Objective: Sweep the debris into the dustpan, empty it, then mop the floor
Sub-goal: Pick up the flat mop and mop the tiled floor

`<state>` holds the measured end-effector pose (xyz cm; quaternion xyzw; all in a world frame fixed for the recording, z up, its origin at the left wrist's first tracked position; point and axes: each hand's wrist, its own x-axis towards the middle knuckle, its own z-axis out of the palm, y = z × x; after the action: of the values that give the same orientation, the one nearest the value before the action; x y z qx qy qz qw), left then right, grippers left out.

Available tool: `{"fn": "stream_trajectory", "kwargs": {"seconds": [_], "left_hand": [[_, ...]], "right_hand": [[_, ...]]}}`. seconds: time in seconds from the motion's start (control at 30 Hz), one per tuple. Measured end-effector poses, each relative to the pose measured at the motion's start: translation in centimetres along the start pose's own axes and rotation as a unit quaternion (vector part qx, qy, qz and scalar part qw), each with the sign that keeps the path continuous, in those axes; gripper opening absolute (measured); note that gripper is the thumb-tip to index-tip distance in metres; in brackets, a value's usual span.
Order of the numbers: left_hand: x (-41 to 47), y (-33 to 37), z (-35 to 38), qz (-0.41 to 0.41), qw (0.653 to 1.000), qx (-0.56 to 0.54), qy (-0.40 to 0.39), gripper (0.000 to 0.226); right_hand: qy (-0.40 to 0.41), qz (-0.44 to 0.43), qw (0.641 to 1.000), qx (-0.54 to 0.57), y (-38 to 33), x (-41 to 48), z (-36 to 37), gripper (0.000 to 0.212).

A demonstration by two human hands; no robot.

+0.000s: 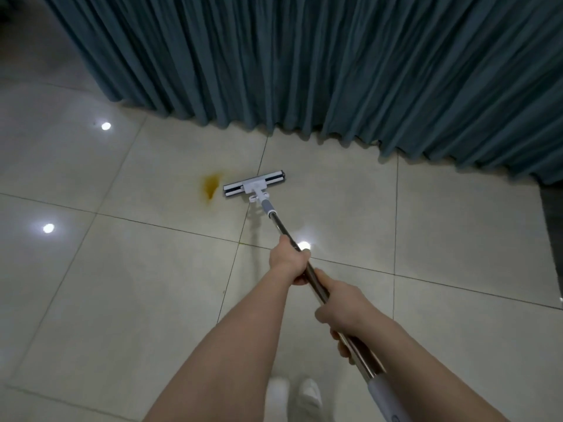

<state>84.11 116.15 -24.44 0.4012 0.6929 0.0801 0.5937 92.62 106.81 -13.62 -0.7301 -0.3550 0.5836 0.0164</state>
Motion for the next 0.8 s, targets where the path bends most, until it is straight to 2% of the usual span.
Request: {"fn": "stream_trajectory", "kwargs": {"seconds": [0.33, 0.53, 0.67, 0.8], "left_hand": [[16.6, 10.4, -13.2, 0.027, 0.999, -0.004, 0.019, 0.027], [25.9, 14.3, -23.1, 0.038, 0.998, 0.015, 0.044, 0.03], [27.3, 13.2, -28.2, 0.041, 0.997, 0.027, 0.052, 0.03], [24.6, 9.1, -29.4, 0.036, 0.996, 0.059, 0.058, 0.039]], "right_hand": [[0.012, 0.018, 1.0, 0.009, -19.3, 13.1, -2.2, 0.081], [0.004, -0.001, 0.999, 0.052, -30.3, 23.3, 0.9, 0.072], [-0.024, -0.013, 0.997, 0.069, -34.0, 26.6, 5.8, 0.074], [-0.045, -0.006, 0.997, 0.065, -32.4, 25.0, 10.3, 0.083]]}}
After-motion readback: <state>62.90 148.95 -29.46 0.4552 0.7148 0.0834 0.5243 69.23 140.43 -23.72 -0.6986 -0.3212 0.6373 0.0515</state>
